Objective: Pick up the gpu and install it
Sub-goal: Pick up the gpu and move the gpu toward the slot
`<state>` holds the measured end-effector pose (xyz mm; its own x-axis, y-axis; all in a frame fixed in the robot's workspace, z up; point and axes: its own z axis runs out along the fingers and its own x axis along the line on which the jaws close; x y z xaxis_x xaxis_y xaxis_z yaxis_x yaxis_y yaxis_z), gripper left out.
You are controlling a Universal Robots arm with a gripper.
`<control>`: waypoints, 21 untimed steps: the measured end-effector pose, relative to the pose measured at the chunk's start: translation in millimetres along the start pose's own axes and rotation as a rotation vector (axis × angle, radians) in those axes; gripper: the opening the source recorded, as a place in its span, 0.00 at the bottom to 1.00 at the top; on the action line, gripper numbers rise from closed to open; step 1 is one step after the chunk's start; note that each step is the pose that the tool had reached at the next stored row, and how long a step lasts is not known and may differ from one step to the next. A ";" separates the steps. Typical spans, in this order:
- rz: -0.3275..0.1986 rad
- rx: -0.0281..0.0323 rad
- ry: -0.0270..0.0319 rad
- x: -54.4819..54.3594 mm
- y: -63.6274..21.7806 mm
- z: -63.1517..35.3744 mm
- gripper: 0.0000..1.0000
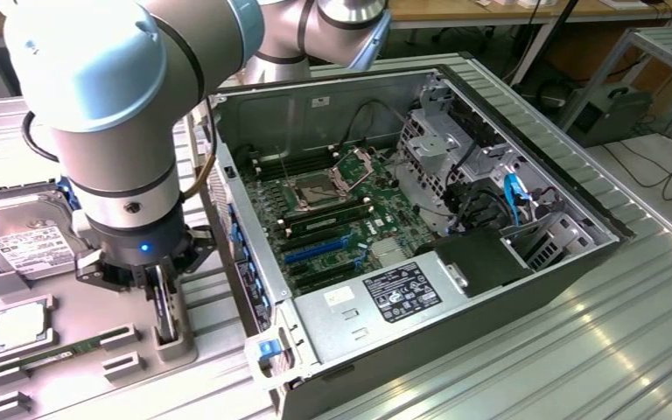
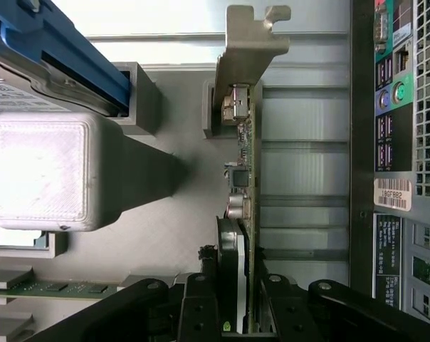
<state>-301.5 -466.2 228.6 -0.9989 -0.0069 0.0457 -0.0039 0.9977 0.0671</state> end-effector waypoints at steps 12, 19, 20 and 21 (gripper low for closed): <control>-0.001 -0.0181 -0.0001 1.1 1.3 -23.7 0.28; -0.001 -0.0208 -0.0002 1.7 2.3 -38.4 0.28; -0.001 -0.0208 -0.0001 1.8 2.4 -40.0 0.28; -0.001 -0.0211 -0.0001 1.9 2.5 -42.0 0.28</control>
<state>-301.5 -466.5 270.7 -0.9989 -0.0079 0.0455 -0.0039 0.9961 0.0881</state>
